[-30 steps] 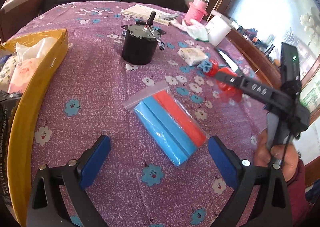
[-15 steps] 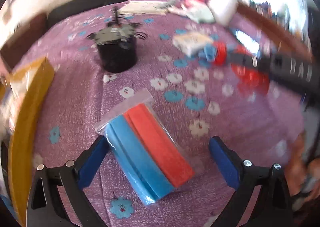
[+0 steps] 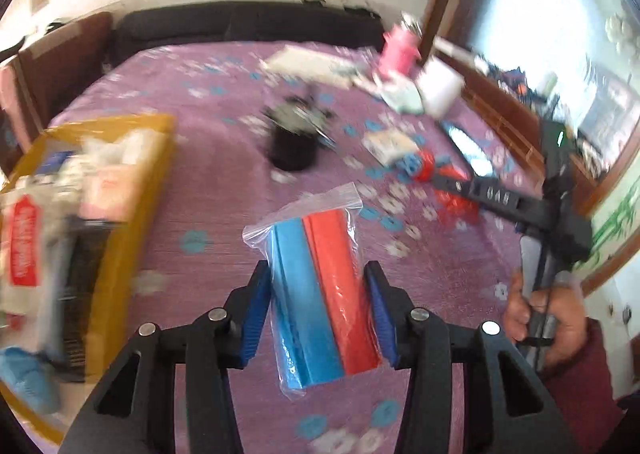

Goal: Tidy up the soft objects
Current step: 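Carry the sponge bag and red plastic bag into the tray and open both tools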

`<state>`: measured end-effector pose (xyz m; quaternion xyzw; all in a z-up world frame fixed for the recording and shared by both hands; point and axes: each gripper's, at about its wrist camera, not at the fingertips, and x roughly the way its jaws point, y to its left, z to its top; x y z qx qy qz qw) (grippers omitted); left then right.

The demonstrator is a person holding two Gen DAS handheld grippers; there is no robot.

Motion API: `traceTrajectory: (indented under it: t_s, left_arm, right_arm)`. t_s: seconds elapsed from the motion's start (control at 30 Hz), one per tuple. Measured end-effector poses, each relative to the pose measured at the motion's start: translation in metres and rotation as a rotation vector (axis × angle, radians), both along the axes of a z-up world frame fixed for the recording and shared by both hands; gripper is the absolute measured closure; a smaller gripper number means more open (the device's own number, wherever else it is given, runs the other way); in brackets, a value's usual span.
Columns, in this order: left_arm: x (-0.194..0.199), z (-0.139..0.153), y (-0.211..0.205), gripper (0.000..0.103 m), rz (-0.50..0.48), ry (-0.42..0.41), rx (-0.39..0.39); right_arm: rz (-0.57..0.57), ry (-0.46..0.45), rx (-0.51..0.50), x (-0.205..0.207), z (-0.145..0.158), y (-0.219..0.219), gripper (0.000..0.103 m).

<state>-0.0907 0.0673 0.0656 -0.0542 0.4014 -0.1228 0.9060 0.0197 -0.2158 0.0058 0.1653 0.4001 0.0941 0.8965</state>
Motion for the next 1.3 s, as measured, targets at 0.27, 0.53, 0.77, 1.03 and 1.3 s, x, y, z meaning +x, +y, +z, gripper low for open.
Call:
traceTrajectory:
  t_s: [0.27, 0.53, 0.77, 1.03, 1.3]
  left_arm:
    - [-0.041, 0.035, 0.119, 0.057, 0.235, -0.080, -0.050]
    - [-0.040, 0.049, 0.227, 0.057, 0.362, -0.058, 0.000]
    - [0.010, 0.034, 0.276, 0.057, 0.367, 0.010, -0.049]
    - [0.092, 0.016, 0.294, 0.057, 0.335, 0.100, -0.119]
    - [0.150, -0.008, 0.298, 0.054, 0.336, 0.164, -0.129]
  right_arm:
    - [-0.033, -0.008, -0.043, -0.002, 0.002, 0.001, 0.061]
    - [0.106, -0.060, -0.152, -0.042, 0.048, 0.054, 0.061]
    - [0.403, -0.059, -0.098, -0.053, 0.079, 0.179, 0.061]
    - [0.642, -0.017, -0.089, -0.048, 0.070, 0.319, 0.060]
    - [0.699, 0.031, -0.120, -0.029, 0.054, 0.381, 0.060]
